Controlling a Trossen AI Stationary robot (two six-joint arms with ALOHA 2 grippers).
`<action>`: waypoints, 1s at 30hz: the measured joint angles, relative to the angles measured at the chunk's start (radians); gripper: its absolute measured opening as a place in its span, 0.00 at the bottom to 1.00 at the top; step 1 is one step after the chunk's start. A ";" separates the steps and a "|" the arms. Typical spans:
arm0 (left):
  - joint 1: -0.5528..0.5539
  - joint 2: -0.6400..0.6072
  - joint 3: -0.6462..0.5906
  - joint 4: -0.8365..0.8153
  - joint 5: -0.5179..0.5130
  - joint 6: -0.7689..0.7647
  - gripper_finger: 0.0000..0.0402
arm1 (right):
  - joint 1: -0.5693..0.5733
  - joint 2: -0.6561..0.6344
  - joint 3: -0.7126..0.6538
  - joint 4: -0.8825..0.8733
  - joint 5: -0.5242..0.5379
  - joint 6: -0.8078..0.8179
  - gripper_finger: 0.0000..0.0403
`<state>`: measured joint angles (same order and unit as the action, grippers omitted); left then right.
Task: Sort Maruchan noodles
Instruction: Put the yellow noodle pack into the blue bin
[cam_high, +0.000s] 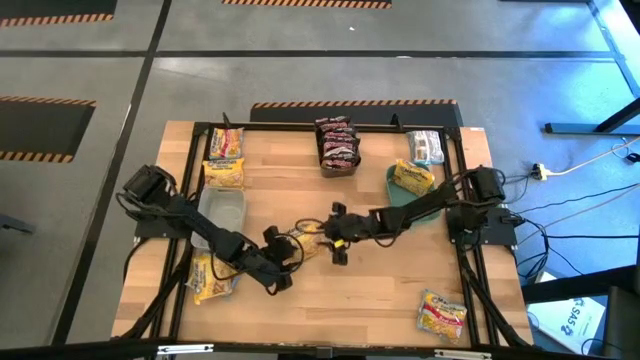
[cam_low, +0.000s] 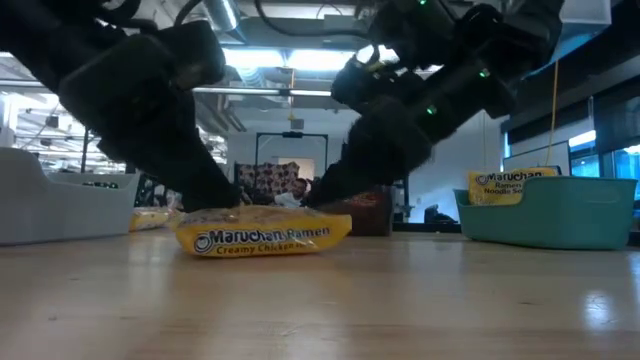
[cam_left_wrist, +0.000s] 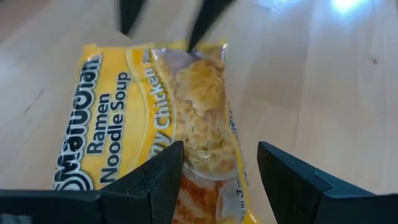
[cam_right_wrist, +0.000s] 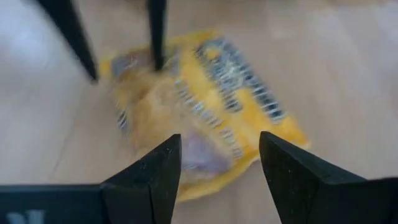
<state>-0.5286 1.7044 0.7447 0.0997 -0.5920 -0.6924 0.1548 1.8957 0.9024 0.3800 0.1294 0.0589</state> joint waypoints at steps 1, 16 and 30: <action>0.003 0.001 0.002 -0.016 0.006 0.000 0.50 | 0.008 0.001 0.000 -0.023 0.001 0.006 0.49; 0.006 -0.265 -0.001 -0.210 -0.026 0.080 0.50 | 0.094 -0.107 0.074 -0.214 0.068 0.037 0.49; 0.030 -0.110 -0.016 -0.157 -0.071 0.127 0.50 | -0.084 -0.055 0.083 -0.232 -0.081 0.096 0.69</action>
<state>-0.4991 1.5944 0.7292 -0.0573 -0.6626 -0.5653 0.0707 1.8406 0.9852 0.1485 0.0488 0.1551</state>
